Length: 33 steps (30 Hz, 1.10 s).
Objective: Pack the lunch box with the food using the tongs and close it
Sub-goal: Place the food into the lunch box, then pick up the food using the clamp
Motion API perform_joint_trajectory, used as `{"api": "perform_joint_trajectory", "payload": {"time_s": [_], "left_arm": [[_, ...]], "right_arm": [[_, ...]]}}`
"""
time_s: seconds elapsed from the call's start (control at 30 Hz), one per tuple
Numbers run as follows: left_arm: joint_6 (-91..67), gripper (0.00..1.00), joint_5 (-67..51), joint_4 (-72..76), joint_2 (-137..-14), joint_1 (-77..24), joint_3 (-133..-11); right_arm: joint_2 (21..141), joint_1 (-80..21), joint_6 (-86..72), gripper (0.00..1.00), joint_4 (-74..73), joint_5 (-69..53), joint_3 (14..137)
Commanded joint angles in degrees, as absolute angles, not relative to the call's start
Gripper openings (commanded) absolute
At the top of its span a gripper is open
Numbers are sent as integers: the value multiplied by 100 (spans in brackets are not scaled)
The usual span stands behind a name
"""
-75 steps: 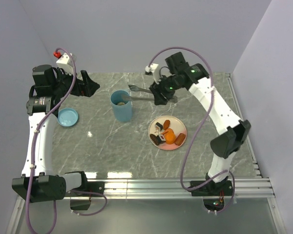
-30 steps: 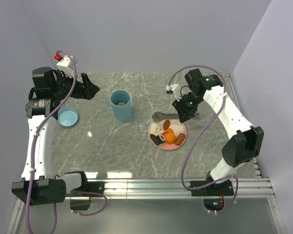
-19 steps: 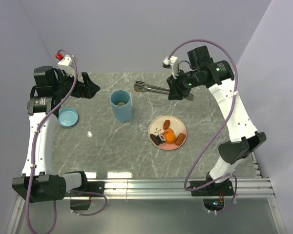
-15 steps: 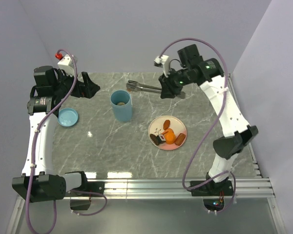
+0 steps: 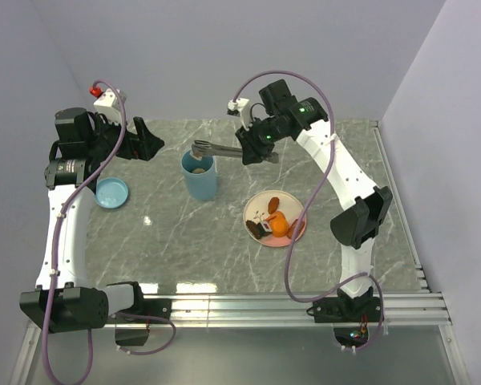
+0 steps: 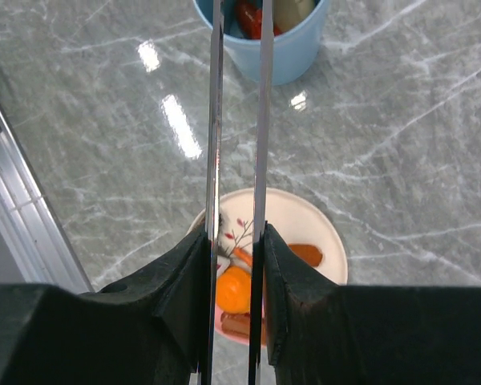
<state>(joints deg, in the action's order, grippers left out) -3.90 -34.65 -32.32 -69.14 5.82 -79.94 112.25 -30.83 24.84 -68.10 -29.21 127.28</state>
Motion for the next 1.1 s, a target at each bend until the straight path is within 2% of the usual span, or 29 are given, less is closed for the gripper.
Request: {"api": "perform_joint_trajectory", "payload": {"time_s": [0.0,0.07,0.17,0.43,0.7,0.83,1.07], "left_arm": [[-404,99,-3463,-3059,-6847,606,-8060],[-387,99,-3463,-3094,-6838,606,-8068],[-360,99,-3428,-3138,-6820,598,-8086],[-264,99,-3463,-3173,-6724,606,-8077],[-62,99,-3551,-3217,-6574,606,-7954],[-62,99,-3621,-3252,-6487,606,-7849],[141,99,-3674,-3331,-6328,606,-7770]], "right_arm": [[11267,-3243,2391,34,-6346,-2918,13139],[11338,-3296,2365,49,-6346,-2822,13227],[11250,-3314,2286,56,-6284,-2690,13271],[10171,-3121,2557,57,-6617,-2636,12306],[9089,-2541,3436,55,-7952,-2980,10760],[8342,-2426,3673,54,-8086,-2787,9610],[7700,-2426,3779,56,-8227,-2339,8623]]}}
